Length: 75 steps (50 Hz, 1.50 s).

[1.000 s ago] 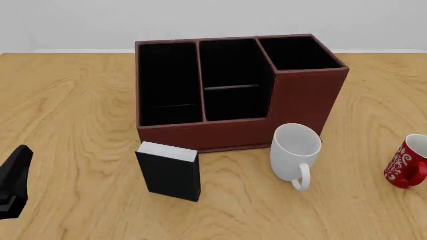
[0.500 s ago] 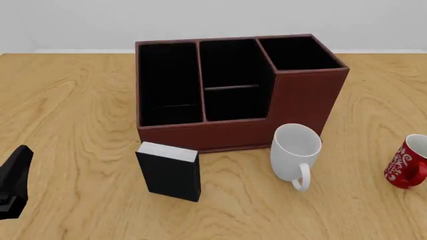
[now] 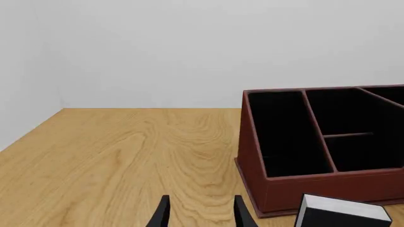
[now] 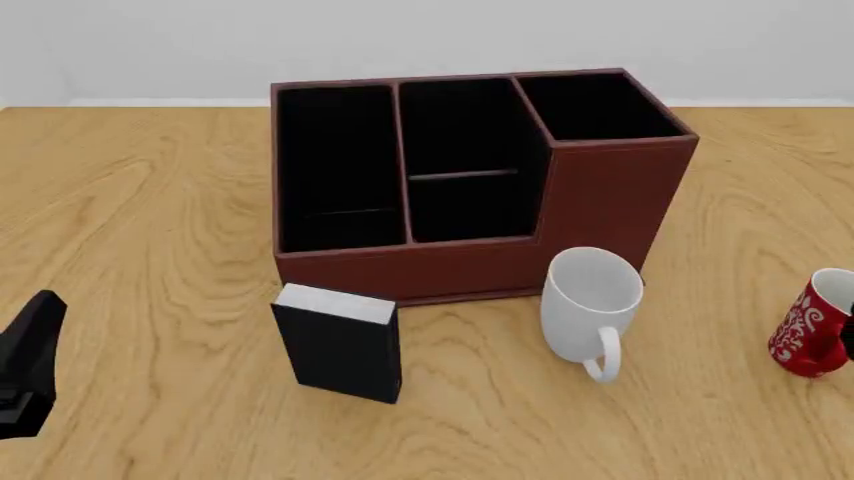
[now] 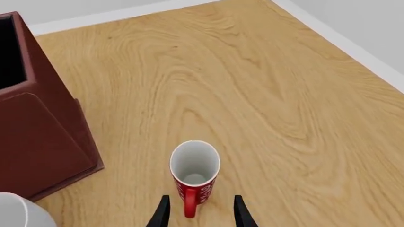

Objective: Pick up the red mug and place it to the right of the caddy.

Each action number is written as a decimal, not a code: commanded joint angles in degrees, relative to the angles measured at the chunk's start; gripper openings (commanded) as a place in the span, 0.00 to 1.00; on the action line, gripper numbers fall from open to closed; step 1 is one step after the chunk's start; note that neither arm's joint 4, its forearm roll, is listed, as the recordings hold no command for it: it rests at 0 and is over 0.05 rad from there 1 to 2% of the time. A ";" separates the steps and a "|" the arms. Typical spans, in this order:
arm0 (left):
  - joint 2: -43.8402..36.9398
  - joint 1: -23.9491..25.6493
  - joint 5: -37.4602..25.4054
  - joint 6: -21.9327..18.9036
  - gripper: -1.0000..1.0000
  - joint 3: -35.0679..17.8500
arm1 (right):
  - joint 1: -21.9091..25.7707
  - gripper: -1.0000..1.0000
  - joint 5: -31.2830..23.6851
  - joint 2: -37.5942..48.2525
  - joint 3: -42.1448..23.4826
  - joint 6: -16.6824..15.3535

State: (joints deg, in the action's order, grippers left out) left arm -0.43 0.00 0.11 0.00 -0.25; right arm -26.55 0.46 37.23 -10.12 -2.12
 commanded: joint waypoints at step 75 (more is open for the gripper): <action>0.00 0.00 0.00 0.00 1.00 0.00 | 0.86 1.00 29.41 30.88 5.96 1.20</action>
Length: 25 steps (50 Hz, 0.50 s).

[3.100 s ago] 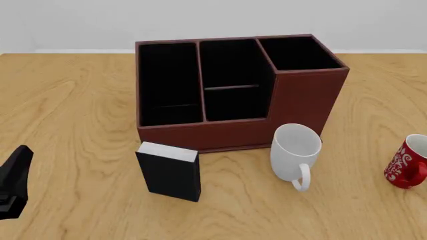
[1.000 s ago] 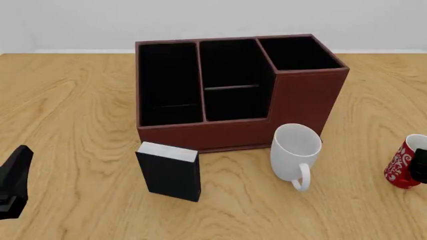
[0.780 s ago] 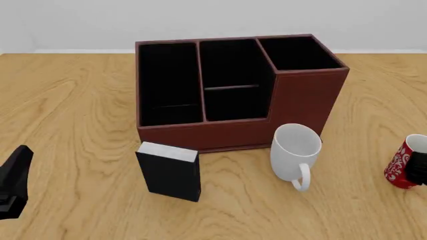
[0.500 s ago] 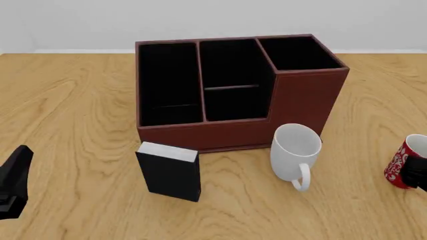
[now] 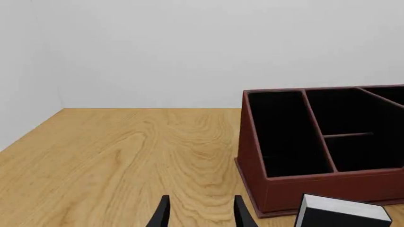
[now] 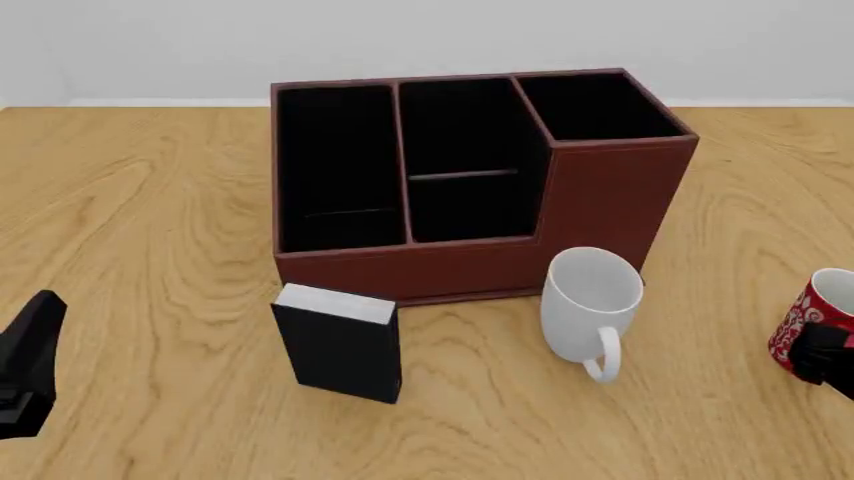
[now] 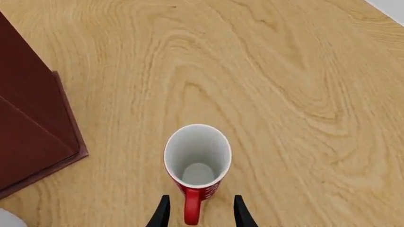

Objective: Pick up the red mug and place it to the right of the caddy.

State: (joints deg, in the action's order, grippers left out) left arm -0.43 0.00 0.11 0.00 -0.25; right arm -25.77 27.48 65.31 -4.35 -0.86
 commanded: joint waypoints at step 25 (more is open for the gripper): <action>0.00 0.00 0.00 0.00 1.00 0.00 | 0.35 0.00 -5.14 -8.74 0.38 -3.17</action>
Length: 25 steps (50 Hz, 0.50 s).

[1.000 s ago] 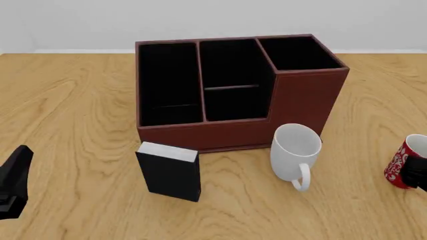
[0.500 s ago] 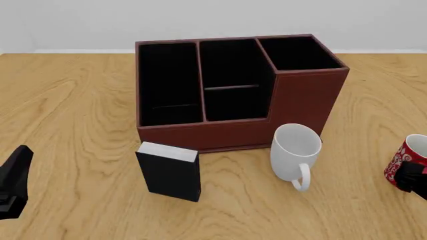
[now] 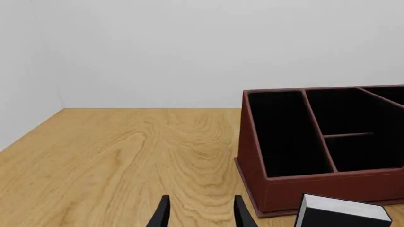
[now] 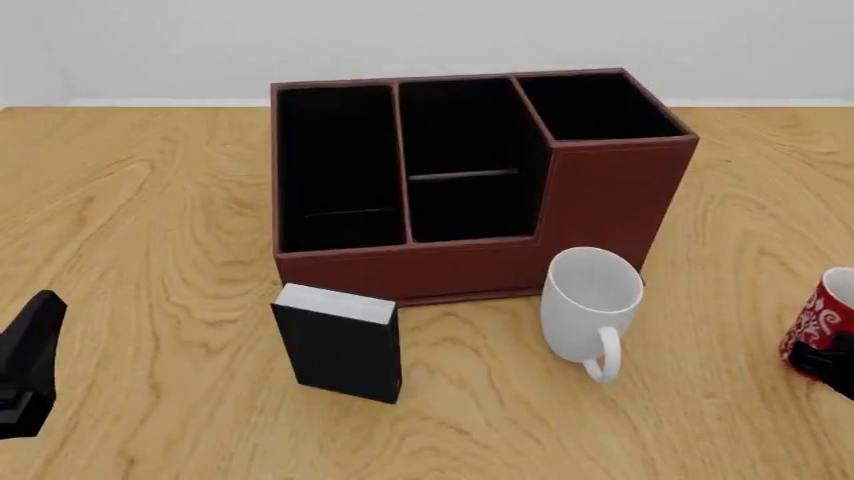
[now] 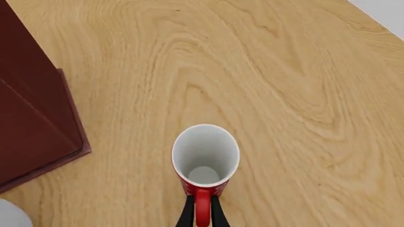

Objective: Pick up the red mug and place it to the right of the caddy.

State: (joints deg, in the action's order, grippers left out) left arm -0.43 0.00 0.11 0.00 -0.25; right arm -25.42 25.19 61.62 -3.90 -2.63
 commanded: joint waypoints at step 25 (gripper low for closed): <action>0.00 0.00 0.00 0.00 1.00 0.00 | 4.61 0.00 -6.29 -4.51 -9.66 -3.62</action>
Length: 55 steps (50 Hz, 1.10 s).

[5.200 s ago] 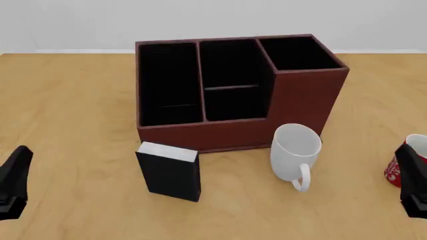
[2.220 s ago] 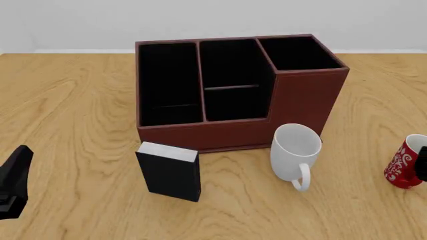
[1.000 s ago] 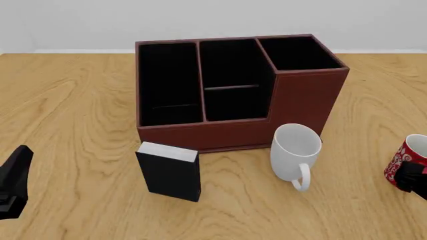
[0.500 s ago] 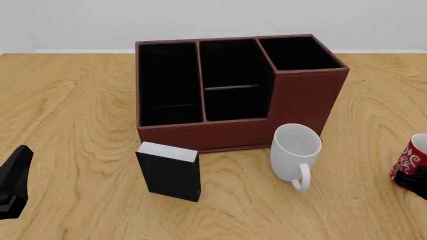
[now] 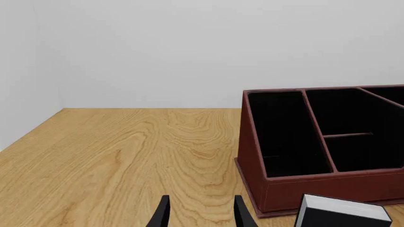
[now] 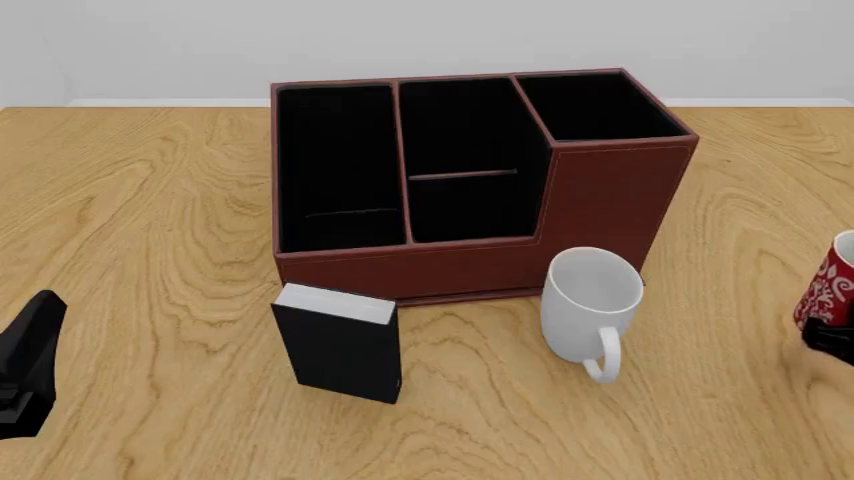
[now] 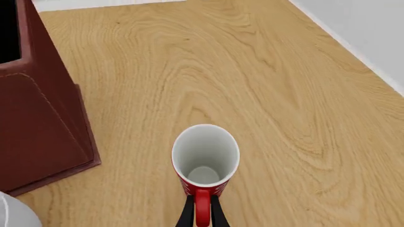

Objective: Pick up the red mug and place it to the right of the caddy.

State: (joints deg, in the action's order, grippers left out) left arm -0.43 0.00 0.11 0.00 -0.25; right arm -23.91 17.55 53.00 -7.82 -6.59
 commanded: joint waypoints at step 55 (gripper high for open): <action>0.00 0.00 0.00 0.00 1.00 0.00 | 11.39 0.00 12.04 37.89 -26.04 -2.26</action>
State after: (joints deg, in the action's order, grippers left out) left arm -0.43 0.00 0.11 0.00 -0.25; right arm -13.51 29.32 88.52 -31.36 -9.11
